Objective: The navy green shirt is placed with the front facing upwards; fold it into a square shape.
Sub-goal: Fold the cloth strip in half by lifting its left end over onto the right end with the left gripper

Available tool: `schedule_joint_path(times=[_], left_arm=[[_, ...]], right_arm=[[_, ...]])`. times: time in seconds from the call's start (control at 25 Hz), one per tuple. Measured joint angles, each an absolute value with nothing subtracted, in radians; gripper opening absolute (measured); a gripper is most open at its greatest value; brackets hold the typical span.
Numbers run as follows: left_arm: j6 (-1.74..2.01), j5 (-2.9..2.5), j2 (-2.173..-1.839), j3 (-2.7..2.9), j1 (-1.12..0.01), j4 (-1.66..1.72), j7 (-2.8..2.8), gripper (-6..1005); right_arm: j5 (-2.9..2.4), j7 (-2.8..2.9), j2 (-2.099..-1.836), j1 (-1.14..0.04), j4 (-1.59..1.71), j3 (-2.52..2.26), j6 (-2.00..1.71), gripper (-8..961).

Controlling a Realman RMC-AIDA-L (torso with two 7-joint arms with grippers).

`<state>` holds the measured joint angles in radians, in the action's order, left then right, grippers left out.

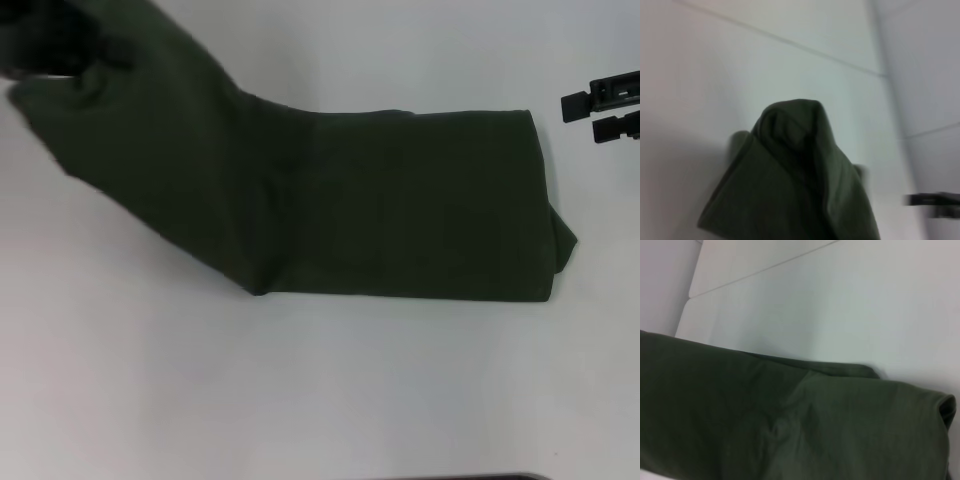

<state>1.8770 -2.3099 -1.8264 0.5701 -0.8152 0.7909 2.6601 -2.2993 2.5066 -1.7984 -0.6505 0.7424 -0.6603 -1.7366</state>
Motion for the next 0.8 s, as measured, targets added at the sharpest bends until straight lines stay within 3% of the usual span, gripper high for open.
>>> schedule_joint_path(times=[0.48, 0.8], left_arm=[[1.788, -2.248, -2.026, 0.659, -0.890, 0.744, 2.656, 90], [1.617, -2.243, -2.099, 0.686, -0.929, 0.603, 2.611, 90]], right_arm=[[-2.299, 2.501, -1.818, -0.660, 0.741, -0.671, -1.732, 940], [-2.299, 2.497, -1.824, -0.660, 0.741, -0.670, -1.730, 940]])
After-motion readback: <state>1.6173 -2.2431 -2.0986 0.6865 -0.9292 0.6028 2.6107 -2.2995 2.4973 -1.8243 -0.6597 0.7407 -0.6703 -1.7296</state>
